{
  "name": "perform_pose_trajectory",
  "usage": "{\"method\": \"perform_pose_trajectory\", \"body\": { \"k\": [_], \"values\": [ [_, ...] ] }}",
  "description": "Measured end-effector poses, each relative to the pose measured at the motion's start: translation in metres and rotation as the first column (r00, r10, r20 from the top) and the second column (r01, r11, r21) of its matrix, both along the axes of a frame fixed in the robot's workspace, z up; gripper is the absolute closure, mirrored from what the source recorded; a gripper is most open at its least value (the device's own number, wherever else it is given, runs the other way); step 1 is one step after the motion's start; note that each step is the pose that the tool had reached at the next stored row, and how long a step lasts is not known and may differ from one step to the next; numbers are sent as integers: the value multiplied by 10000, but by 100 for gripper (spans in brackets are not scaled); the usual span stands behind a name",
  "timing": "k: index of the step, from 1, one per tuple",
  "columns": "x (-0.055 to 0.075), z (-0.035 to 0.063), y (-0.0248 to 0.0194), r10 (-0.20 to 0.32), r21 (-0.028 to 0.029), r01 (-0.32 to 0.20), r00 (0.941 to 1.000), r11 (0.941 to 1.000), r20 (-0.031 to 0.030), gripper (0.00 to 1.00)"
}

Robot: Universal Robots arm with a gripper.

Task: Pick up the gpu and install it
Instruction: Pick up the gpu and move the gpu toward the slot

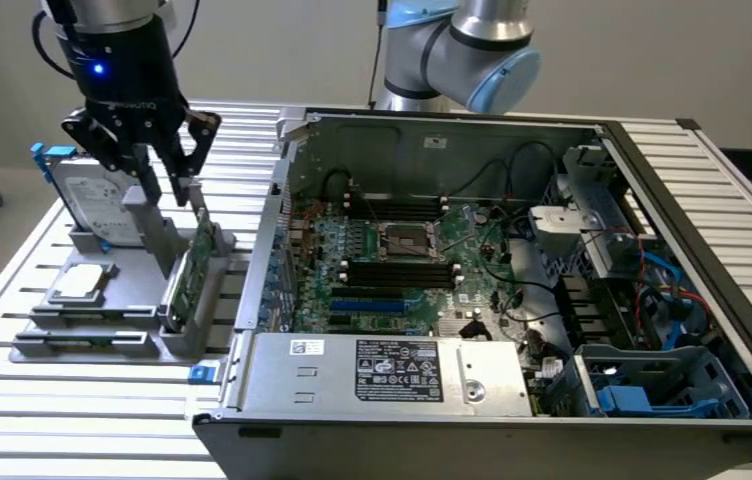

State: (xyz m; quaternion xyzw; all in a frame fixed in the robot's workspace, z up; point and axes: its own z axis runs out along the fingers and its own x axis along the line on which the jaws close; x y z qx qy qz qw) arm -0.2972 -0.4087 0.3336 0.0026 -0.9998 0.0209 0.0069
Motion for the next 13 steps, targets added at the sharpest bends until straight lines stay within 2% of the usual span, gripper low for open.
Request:
{"method": "perform_pose_trajectory", "body": {
  "k": [13],
  "values": [
    [-42, -237, -142, -23, 0, 23, 10000, 10000, 0, 64]
  ]
}}
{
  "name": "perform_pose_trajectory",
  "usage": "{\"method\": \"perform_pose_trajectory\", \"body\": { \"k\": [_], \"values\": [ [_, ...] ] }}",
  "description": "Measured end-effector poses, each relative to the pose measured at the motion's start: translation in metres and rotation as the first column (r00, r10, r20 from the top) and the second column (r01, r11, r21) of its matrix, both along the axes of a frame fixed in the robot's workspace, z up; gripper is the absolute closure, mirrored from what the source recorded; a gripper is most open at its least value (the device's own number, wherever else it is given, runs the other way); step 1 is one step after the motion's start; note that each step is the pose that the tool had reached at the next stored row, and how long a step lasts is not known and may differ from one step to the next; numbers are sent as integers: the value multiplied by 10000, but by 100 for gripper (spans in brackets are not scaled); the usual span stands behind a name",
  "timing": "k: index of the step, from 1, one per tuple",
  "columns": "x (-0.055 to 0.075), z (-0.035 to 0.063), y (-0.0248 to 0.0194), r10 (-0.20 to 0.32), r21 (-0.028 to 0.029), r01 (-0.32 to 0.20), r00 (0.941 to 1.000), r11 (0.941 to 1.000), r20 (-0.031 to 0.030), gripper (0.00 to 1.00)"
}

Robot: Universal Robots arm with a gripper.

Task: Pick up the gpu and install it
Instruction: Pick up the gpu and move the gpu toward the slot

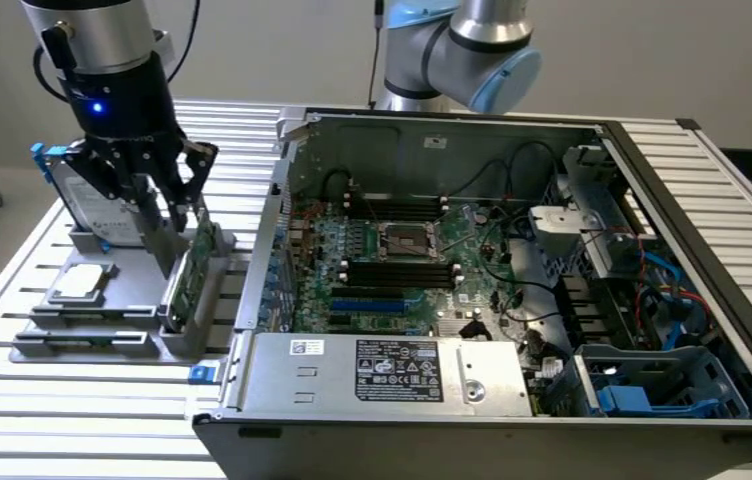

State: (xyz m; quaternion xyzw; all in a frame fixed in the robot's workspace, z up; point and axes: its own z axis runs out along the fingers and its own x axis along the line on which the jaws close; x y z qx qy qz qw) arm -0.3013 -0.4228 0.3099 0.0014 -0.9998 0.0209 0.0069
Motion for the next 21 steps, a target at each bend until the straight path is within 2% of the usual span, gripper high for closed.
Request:
{"method": "perform_pose_trajectory", "body": {
  "k": [6, 9, 21],
  "values": [
    [0, -110, -75, -27, 1, 27, 10000, 10000, 10, 64],
    [0, -164, -97, -27, 2, 27, 10000, 10000, 22, 64],
    [0, -383, -104, -26, 1, 26, 10000, 10000, 28, 64]
  ]
}}
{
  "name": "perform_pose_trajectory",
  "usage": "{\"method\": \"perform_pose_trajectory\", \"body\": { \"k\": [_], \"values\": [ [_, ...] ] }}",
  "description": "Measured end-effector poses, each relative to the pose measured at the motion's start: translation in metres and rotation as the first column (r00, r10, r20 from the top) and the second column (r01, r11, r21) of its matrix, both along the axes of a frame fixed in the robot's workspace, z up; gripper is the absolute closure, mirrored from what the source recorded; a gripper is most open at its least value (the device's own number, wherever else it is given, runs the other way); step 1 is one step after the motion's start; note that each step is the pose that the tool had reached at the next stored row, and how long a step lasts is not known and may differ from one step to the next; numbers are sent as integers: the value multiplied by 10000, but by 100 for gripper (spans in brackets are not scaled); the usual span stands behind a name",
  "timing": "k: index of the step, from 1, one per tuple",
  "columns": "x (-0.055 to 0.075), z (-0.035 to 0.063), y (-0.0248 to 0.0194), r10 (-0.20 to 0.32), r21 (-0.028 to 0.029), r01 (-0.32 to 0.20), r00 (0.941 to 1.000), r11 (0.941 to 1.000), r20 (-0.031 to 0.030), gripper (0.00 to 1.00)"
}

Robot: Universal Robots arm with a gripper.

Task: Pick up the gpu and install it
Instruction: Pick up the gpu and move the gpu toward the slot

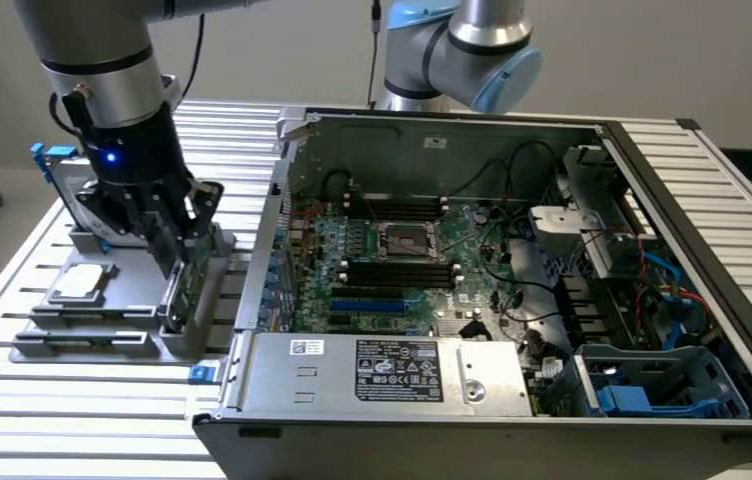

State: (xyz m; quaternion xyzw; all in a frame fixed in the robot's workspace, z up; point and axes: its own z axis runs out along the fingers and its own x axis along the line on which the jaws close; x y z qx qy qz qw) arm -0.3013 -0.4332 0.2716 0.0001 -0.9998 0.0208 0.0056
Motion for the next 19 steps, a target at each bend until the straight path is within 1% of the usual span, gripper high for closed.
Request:
{"method": "perform_pose_trajectory", "body": {
  "k": [7, 12, 16, 19],
  "values": [
    [0, -127, 6, 1, 0, -1, 10000, 10000, 2, 64],
    [0, -218, 37, 2, 1, -2, 10000, 10000, 2, 64],
    [-2, -266, 68, -6, 31, 6, 10000, 10000, 2, 64],
    [-17, -272, 74, -29, 65, 29, 10000, 10000, 2, 64]
  ]
}}
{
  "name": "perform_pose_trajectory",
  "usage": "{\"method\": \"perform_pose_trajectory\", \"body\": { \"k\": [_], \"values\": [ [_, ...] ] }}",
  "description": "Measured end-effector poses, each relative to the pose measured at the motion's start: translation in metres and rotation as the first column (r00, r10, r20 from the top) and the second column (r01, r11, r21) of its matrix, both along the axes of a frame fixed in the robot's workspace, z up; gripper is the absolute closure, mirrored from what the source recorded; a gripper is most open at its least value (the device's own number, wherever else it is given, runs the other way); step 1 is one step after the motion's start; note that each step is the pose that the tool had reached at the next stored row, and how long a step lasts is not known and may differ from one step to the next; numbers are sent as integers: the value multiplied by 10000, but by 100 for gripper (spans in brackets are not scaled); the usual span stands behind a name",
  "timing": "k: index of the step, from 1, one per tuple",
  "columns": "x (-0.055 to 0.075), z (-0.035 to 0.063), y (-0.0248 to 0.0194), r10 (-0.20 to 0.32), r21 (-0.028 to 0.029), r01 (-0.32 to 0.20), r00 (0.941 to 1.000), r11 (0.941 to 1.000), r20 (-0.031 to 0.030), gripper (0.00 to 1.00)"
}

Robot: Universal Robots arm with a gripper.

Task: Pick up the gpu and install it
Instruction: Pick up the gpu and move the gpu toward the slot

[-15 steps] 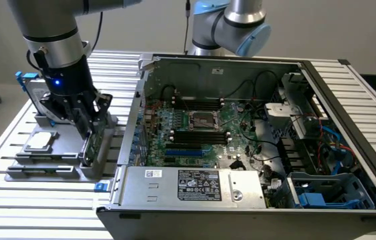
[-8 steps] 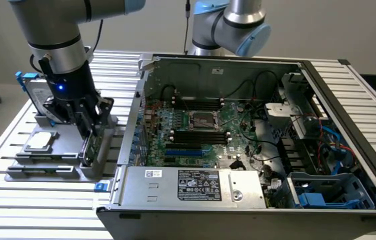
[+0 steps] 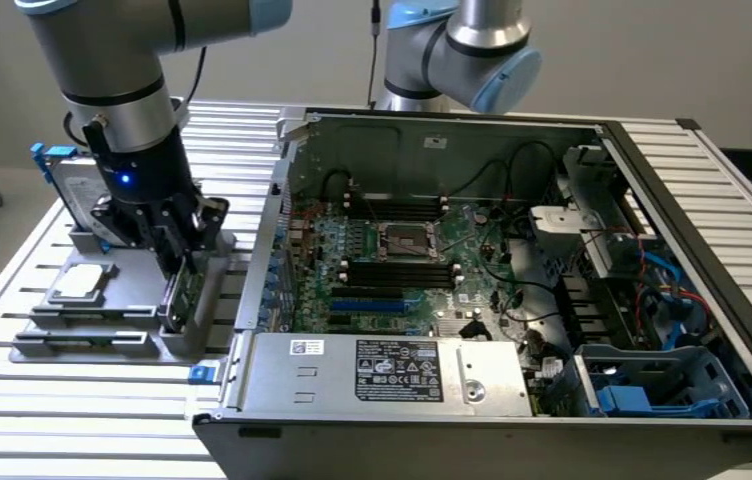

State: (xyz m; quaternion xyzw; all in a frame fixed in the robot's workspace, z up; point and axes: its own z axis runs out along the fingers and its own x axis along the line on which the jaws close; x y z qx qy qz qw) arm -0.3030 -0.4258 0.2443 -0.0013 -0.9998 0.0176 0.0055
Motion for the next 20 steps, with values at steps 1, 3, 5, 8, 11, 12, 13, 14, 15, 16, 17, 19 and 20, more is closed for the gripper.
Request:
{"method": "perform_pose_trajectory", "body": {
  "k": [1, 3, 5, 8, 11, 12, 13, 14, 15, 16, 17, 19, 20],
  "values": [
    [-5, -2, 1, -14, 9, 14, 10000, 10000, -1, 64],
    [-6, -9, 2, -38, 26, 38, 10000, 10000, 1, 64],
    [-6, -22, 3, -62, 39, 62, 10000, 10000, 1, 64],
    [-6, -44, 6, -87, 53, 87, 10000, 9999, -1, 64],
    [-7, -55, 20, -124, 61, 124, 9999, 9999, -1, 64],
    [-6, -57, 25, -136, 64, 136, 9999, 9999, 1, 64],
    [-6, -59, 30, -151, 66, 151, 9999, 9999, 1, 64],
    [-6, -60, 32, -161, 67, 161, 9999, 9998, 2, 64],
    [-6, -60, 34, -170, 66, 170, 9999, 9998, 1, 64],
    [-6, -60, 34, -179, 65, 179, 9998, 9998, -1, 64],
    [-6, -60, 35, -182, 65, 182, 9998, 9998, 0, 64],
    [-6, -61, 36, -184, 65, 184, 9998, 9998, -1, 64],
    [-6, -61, 36, -185, 65, 185, 9998, 9998, -1, 64]
  ]
}}
